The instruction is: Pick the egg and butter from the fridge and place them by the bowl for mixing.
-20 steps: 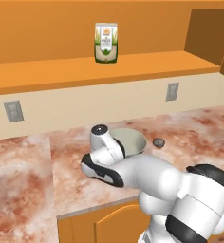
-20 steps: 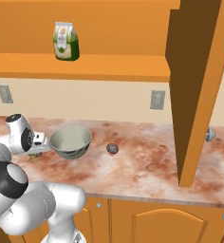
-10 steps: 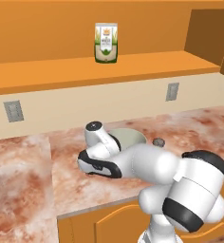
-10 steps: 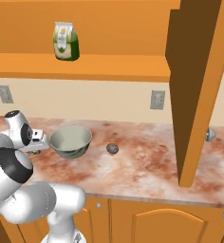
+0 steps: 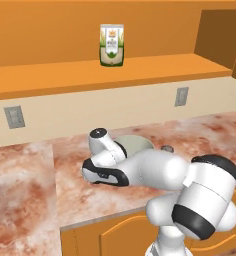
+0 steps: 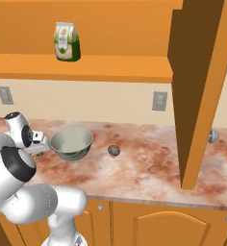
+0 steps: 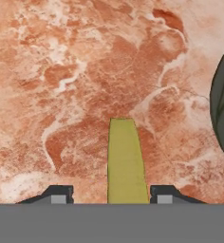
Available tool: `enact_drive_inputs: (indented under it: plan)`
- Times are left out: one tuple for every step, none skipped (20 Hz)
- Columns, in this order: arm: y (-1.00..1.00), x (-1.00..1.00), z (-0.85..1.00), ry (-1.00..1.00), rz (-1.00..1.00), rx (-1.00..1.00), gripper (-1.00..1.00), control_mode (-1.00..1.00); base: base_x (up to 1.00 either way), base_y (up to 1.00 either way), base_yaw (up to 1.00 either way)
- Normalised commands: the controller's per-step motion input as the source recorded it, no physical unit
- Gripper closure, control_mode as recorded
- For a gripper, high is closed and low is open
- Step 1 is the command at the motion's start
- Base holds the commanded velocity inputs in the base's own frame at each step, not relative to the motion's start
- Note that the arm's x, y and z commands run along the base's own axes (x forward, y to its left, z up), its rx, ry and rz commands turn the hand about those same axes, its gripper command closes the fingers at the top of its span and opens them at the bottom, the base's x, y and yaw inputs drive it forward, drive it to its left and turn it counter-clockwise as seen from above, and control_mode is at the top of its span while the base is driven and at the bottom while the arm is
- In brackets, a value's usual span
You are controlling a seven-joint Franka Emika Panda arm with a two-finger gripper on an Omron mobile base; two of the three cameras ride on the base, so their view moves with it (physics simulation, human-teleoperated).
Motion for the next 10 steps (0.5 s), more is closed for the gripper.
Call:
enact_drive_inputs:
  plan:
    - [0.0, 0.0, 0.0, 0.0, 0.0, 0.0, -1.0, -1.0, 0.0, 0.0, 0.0]
    - [0.0, 0.0, 0.0, 0.0, 0.0, 0.0, -1.0, -1.0, 0.0, 0.0, 0.0]
    - [0.0, 0.0, 0.0, 0.0, 0.0, 0.0, -1.0, -1.0, 0.0, 0.0, 0.0]
    - [0.0, 0.0, 0.0, 0.0, 0.0, 0.0, -1.0, -1.0, 0.0, 0.0, 0.0]
    - [0.0, 0.0, 0.0, 0.0, 0.0, 0.0, -1.0, -1.0, 0.0, 0.0, 0.0]
    - [0.0, 0.0, 0.02, -0.01, 0.0, 0.0, -1.0, -1.0, 0.0, 0.0, 0.0]
    - [0.0, 0.0, 0.1, -0.04, 0.0, 0.0, -1.0, -1.0, 0.0, 0.0, 0.0]
    - [0.0, -0.02, 0.1, -0.04, 0.0, 0.0, -1.0, -1.0, 0.0, 0.0, 0.0]
    - [0.0, -0.06, 0.14, -0.06, 0.0, -0.01, -1.0, -1.0, 0.0, 0.0, 0.0]
    - [0.0, -0.09, 0.21, -0.07, 0.0, -0.02, -1.0, -1.0, 0.0, 0.0, 0.0]
